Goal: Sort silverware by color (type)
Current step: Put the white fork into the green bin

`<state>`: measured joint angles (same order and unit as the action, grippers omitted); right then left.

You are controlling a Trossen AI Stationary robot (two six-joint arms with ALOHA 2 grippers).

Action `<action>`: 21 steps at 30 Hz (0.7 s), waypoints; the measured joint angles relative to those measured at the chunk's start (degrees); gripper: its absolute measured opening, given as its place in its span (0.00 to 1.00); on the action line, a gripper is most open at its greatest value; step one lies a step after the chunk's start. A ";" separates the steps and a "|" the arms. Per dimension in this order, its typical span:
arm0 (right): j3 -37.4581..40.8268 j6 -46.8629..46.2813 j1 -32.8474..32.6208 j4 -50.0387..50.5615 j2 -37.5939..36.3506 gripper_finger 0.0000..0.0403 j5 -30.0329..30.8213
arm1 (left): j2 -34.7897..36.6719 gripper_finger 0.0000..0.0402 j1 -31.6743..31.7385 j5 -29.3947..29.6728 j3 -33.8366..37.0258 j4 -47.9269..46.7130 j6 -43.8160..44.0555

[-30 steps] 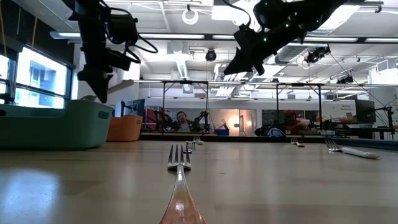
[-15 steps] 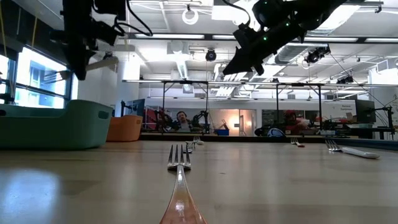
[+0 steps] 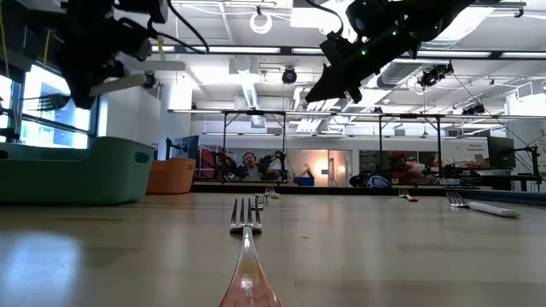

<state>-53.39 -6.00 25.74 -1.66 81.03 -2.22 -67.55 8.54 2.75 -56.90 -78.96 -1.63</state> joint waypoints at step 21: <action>0.00 0.00 0.13 -0.04 0.00 0.00 0.04 | -4.72 0.05 6.07 -2.09 13.02 14.54 -11.02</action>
<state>-53.39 -6.00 25.87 -1.70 81.03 -2.17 -72.27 14.61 0.67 -43.88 -64.42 -12.65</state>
